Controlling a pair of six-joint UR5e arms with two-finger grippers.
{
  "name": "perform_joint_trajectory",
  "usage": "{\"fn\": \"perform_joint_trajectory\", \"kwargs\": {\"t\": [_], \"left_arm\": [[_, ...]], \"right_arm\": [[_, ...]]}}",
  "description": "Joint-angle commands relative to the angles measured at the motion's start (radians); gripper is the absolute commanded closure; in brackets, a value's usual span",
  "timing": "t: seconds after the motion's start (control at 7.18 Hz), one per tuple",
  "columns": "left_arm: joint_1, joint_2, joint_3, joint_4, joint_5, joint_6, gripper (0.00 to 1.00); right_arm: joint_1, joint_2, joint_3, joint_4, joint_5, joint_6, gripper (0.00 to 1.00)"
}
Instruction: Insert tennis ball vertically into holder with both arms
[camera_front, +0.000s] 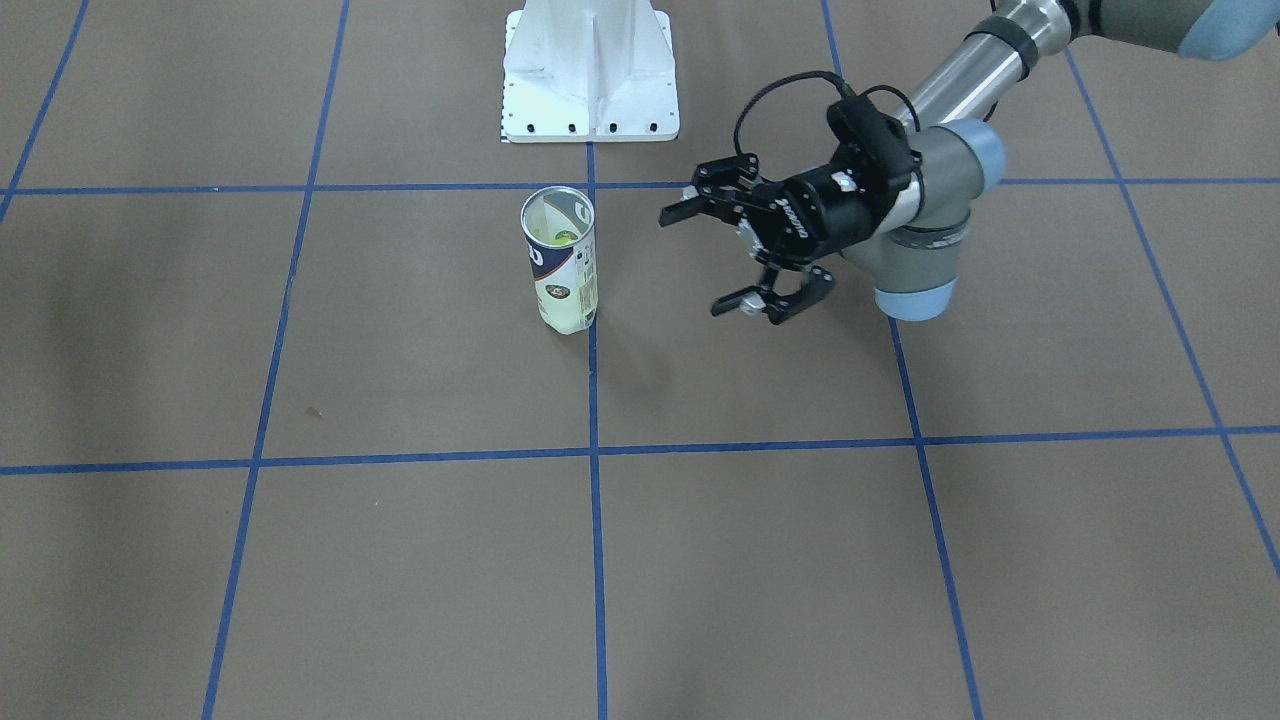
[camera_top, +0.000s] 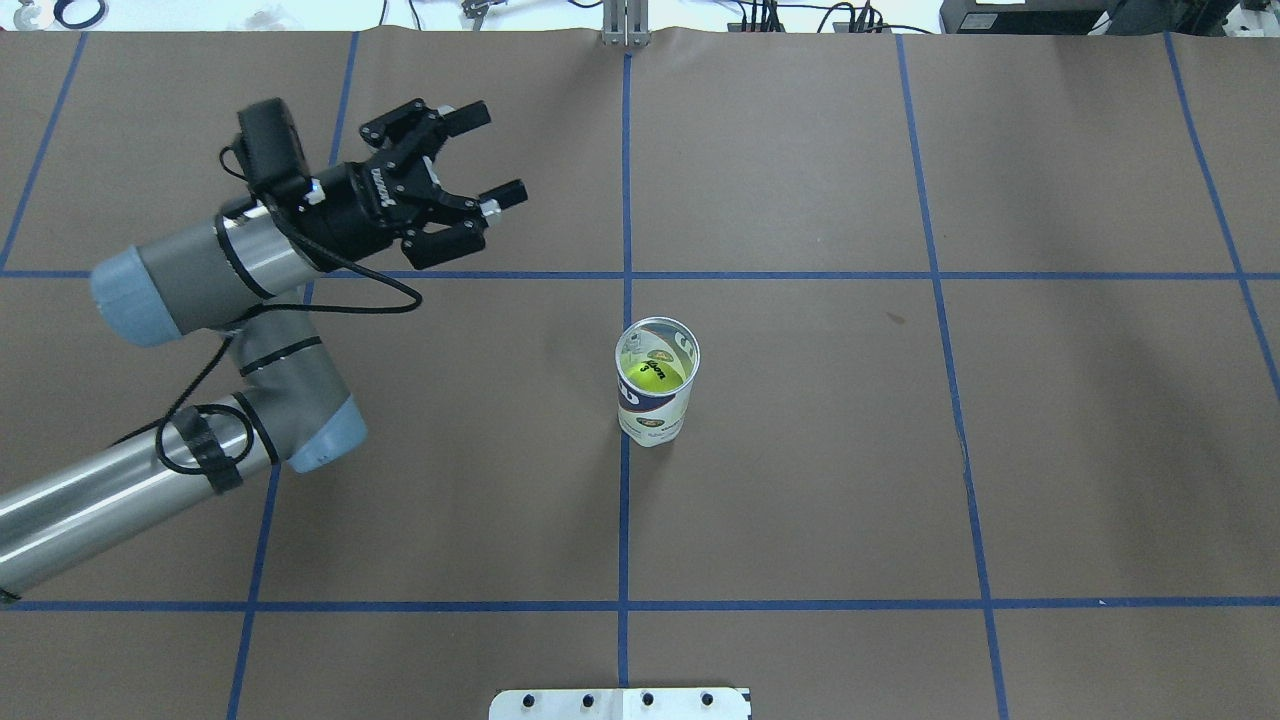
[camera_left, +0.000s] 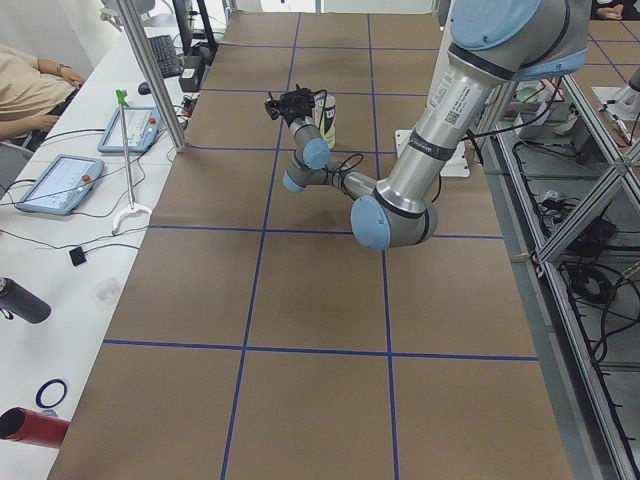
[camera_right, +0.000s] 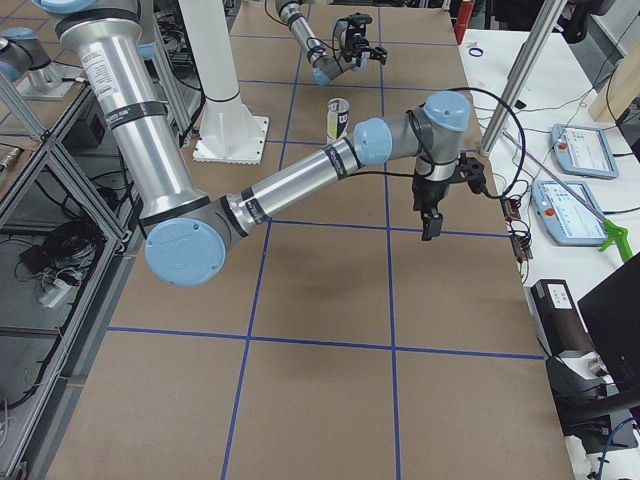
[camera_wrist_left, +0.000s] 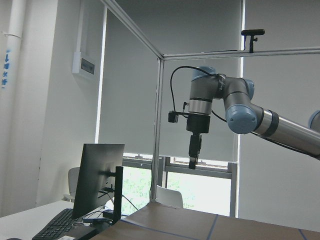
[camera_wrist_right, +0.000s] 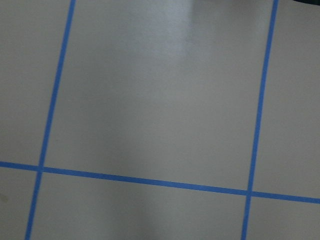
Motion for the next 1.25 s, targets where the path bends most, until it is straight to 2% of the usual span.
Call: {"fn": "perform_joint_trajectory", "kwargs": {"t": [0.0,0.14,0.28,0.56,0.7,0.97,1.11], "left_arm": [[-0.101,0.125,0.003,-0.001,0.18,-0.026,0.01],[-0.103,0.179,0.009,-0.001,0.346,-0.026,0.01],[-0.146,0.205,0.017,0.002,0.364,-0.035,0.01],[-0.224,0.206,0.124,0.016,0.361,-0.047,0.01],[-0.224,0.195,0.149,0.024,0.363,-0.049,0.01],[-0.235,0.218,0.154,0.024,0.358,-0.047,0.0],[-0.27,0.268,0.166,0.06,0.306,-0.041,0.0]], "right_arm": [[0.053,-0.061,-0.096,0.144,0.025,-0.061,0.0],[0.053,-0.062,-0.11,0.161,0.023,-0.066,0.0],[0.059,-0.064,-0.11,0.164,0.023,-0.069,0.0],[0.067,-0.064,-0.11,0.164,0.023,-0.073,0.0],[0.067,-0.064,-0.109,0.164,0.025,-0.073,0.0],[0.072,-0.068,-0.109,0.164,0.025,-0.083,0.0],[0.075,-0.081,-0.109,0.166,0.023,-0.075,0.0]]}}
